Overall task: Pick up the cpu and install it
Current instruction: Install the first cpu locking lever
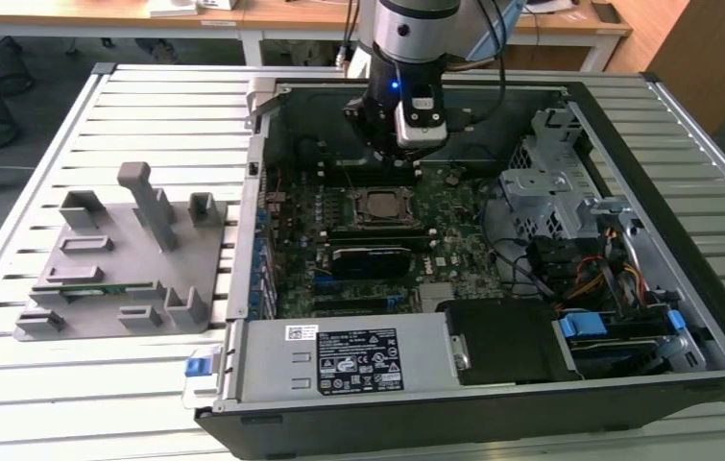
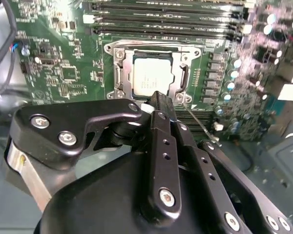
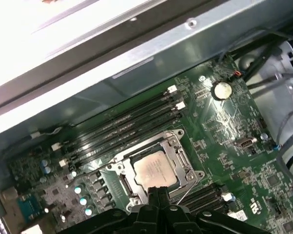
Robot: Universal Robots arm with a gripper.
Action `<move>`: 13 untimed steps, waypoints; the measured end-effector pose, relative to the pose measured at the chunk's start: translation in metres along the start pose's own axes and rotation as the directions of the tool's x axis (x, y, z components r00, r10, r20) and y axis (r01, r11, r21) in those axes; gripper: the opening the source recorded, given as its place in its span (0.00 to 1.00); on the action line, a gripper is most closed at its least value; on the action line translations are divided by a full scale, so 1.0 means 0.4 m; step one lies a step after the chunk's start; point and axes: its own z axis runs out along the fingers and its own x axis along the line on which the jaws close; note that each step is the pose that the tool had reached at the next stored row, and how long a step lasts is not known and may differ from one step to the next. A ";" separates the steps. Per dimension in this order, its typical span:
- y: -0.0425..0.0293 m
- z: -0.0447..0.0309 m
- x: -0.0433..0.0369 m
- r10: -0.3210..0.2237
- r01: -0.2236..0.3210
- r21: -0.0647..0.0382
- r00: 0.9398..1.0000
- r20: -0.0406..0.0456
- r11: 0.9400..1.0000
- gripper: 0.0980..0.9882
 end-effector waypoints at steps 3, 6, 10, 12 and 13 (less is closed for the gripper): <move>0.000 0.001 0.000 -0.054 0.054 0.002 0.999 -0.001 0.999 0.01; 0.000 0.002 0.000 -0.109 0.109 0.003 0.994 -0.001 0.994 0.01; 0.000 0.004 0.000 -0.161 0.161 -0.010 0.987 -0.007 0.987 0.01; 0.000 0.004 0.000 -0.184 0.184 -0.017 0.983 -0.009 0.983 0.01; 0.000 0.005 0.000 -0.195 0.195 -0.019 0.981 -0.008 0.981 0.01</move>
